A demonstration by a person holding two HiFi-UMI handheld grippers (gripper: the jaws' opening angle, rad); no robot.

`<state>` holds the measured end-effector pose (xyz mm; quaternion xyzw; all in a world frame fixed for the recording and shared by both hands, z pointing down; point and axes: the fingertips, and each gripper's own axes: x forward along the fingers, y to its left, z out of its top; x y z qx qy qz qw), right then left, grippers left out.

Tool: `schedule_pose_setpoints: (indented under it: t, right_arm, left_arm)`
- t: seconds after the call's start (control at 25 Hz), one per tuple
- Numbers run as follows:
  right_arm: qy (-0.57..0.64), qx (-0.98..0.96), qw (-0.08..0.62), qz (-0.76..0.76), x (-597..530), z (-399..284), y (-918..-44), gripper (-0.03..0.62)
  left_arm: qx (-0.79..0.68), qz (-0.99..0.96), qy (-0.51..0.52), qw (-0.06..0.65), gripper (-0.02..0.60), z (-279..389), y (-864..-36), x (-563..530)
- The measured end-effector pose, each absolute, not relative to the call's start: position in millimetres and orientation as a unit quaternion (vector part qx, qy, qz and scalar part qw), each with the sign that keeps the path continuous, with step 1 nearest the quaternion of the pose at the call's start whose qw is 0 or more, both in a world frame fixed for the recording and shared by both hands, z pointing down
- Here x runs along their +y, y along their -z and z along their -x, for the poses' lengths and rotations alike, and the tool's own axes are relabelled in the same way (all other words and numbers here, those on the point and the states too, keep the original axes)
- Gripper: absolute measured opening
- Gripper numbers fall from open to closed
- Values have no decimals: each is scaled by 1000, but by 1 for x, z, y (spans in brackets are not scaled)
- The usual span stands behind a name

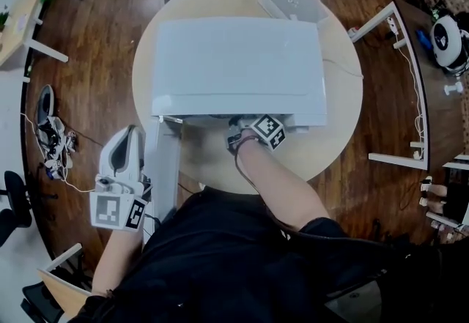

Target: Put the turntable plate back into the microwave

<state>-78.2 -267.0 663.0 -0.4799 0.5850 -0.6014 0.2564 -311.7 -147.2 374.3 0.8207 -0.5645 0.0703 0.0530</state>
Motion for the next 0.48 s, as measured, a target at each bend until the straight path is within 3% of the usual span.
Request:
schedule_pose_setpoints:
  t: [0.48]
  right_arm:
    - [597,569,269,497,-278,82,-667,29]
  left_arm:
    - [-575,-812,-72,61,3,329,-379,-146]
